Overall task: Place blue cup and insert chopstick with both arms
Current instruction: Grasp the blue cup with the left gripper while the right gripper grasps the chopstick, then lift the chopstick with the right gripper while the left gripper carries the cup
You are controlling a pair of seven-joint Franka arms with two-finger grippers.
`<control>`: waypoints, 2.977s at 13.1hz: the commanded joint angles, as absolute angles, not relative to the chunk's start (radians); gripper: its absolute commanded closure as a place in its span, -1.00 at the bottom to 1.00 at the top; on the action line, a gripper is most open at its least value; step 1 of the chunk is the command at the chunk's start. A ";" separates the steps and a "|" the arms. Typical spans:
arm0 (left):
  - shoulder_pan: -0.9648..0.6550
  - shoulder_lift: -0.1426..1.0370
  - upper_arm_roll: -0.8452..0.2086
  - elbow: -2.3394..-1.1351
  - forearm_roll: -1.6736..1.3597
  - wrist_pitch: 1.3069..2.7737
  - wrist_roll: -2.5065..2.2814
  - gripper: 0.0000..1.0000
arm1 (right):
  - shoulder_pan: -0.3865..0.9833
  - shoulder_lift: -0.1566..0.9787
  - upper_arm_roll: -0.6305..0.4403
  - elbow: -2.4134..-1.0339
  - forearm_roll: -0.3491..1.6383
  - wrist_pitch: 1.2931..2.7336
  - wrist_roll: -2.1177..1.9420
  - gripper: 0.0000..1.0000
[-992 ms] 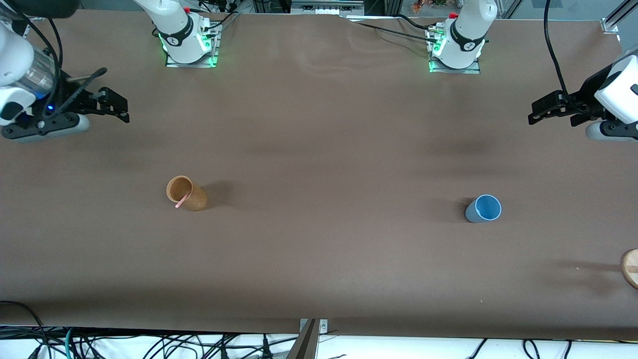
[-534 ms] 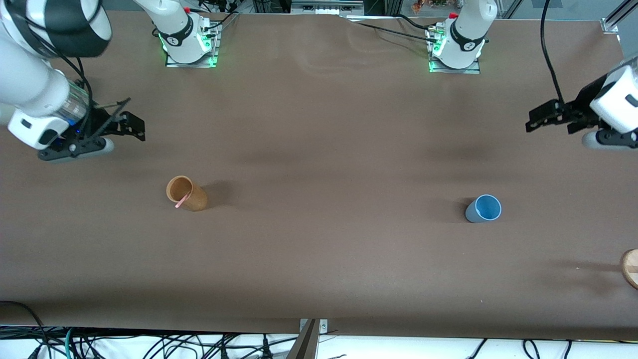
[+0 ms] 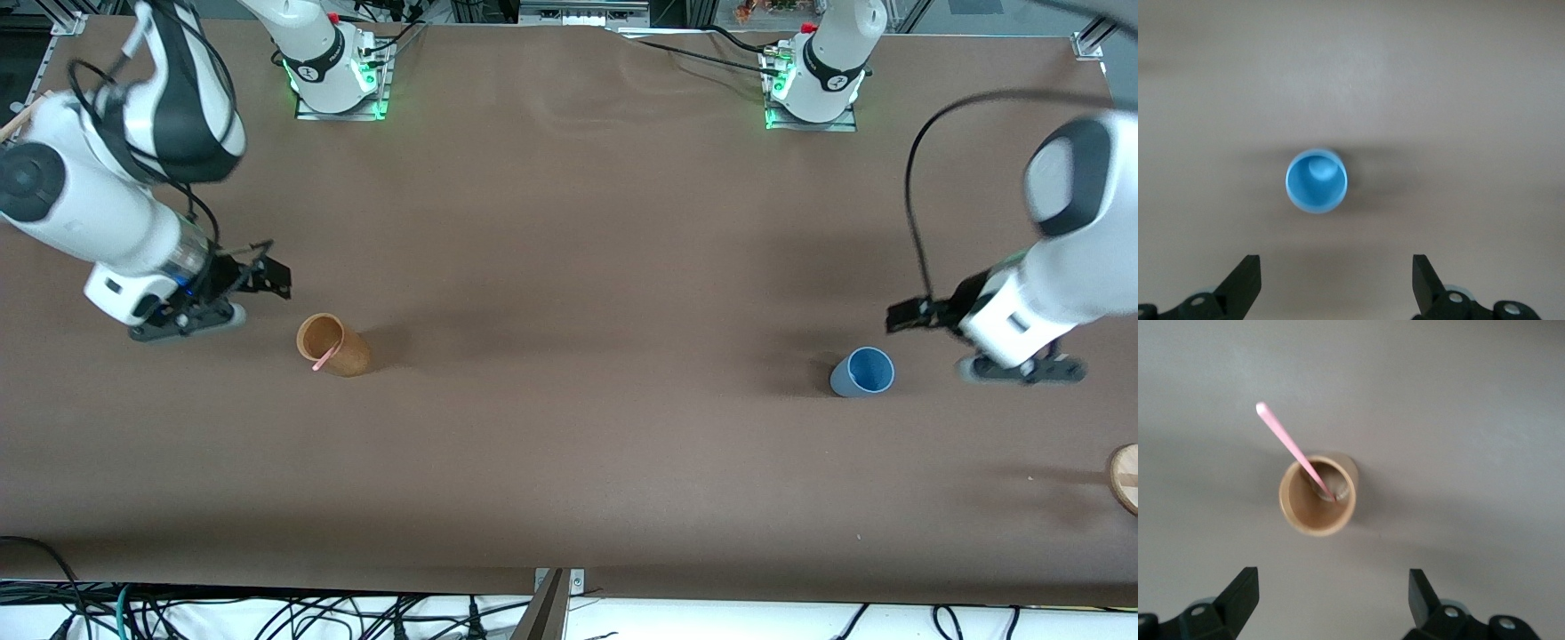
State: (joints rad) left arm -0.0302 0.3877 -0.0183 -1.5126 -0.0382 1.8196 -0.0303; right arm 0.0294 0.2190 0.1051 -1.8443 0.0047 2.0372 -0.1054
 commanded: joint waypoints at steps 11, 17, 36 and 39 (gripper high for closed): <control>-0.054 0.505 -0.018 -1.787 0.015 2.303 -0.025 -1.00 | 0.075 0.423 0.121 -1.778 -0.028 2.226 -0.092 -0.27; -0.052 0.489 -0.018 -1.790 0.015 2.295 -0.017 -1.00 | 0.080 0.426 0.121 -1.776 -0.034 2.226 -0.091 0.62; -0.057 0.439 -0.015 -1.980 0.005 2.419 -0.028 1.00 | 0.078 0.439 0.121 -1.769 -0.037 2.267 -0.097 -0.22; -0.057 0.437 -0.017 -1.968 0.002 2.419 -0.034 1.00 | 0.078 0.437 0.121 -1.769 -0.037 2.267 -0.101 -0.31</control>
